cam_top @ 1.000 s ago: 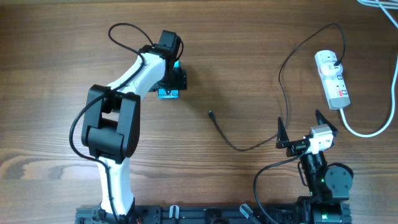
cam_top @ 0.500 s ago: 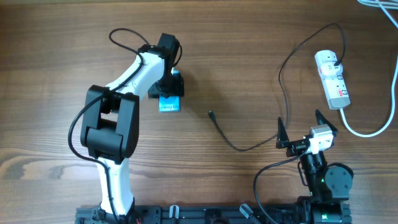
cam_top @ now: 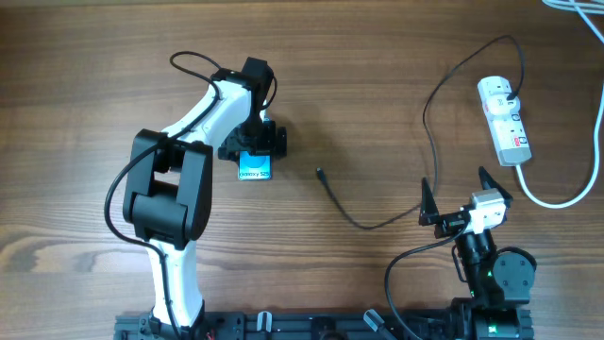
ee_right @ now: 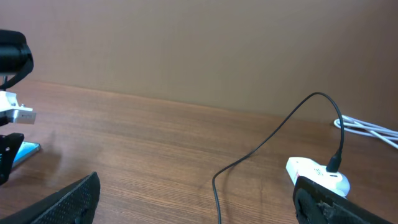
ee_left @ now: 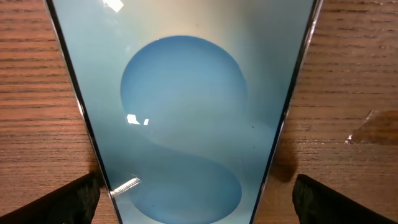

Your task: Plug charger to phone and switch on socket

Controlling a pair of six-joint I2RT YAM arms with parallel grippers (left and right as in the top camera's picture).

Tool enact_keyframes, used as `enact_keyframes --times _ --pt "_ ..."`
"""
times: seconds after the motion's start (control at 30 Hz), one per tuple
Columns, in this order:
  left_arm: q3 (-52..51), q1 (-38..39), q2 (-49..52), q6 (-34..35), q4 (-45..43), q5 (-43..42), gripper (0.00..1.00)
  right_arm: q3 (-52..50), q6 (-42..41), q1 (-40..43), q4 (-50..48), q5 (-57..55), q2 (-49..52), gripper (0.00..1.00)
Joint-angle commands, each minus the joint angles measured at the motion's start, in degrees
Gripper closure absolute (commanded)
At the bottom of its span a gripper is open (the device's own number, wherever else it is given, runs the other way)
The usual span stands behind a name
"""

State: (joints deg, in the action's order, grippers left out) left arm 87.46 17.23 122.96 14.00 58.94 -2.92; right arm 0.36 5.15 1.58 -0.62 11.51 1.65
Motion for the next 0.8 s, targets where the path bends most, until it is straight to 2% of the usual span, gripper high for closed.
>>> enact_keyframes --times 0.0,0.03,0.13,0.2,0.3,0.43,0.5,0.63,0.7,0.77 --pt "-2.2 -0.2 2.6 -1.6 0.4 -3.7 0.05 -0.1 -0.6 0.1 -0.6 -0.3 -0.5 0.01" --pt "-2.2 -0.2 2.6 -1.6 1.4 -3.7 0.17 -0.1 -0.6 0.1 -0.6 -0.3 -0.5 0.0" --pt "-2.2 -0.2 2.6 -1.1 0.6 -3.7 0.21 -0.1 -0.8 0.1 -1.4 0.9 -0.5 0.0" --pt "-2.2 -0.2 2.2 0.0 -0.4 -3.7 0.19 -0.1 -0.9 0.1 -2.5 5.9 -0.5 0.0" --pt "-2.2 -0.2 1.3 0.2 -0.8 -3.7 0.07 -0.1 -3.3 0.1 -0.8 6.2 -0.5 0.01" --pt "-2.2 -0.2 1.0 1.4 -0.8 -3.7 0.05 4.0 -6.8 0.1 1.6 5.9 2.9 0.0" --pt "-2.2 -0.2 0.4 1.5 -1.2 -3.7 0.08 10.7 -6.8 0.1 3.5 5.3 9.5 0.0" --pt "-2.2 -0.2 0.2 2.6 -3.0 -1.8 0.03 28.0 -6.7 0.1 11.0 5.4 28.9 0.0" --pt "-2.8 -0.2 0.2 3.0 -3.3 -1.1 0.03 36.6 -6.7 0.1 16.5 8.5 40.1 0.0" --pt "-4.2 -0.2 0.2 3.0 -3.2 -1.1 0.09 43.6 -7.9 0.1 19.0 18.2 50.7 0.0"
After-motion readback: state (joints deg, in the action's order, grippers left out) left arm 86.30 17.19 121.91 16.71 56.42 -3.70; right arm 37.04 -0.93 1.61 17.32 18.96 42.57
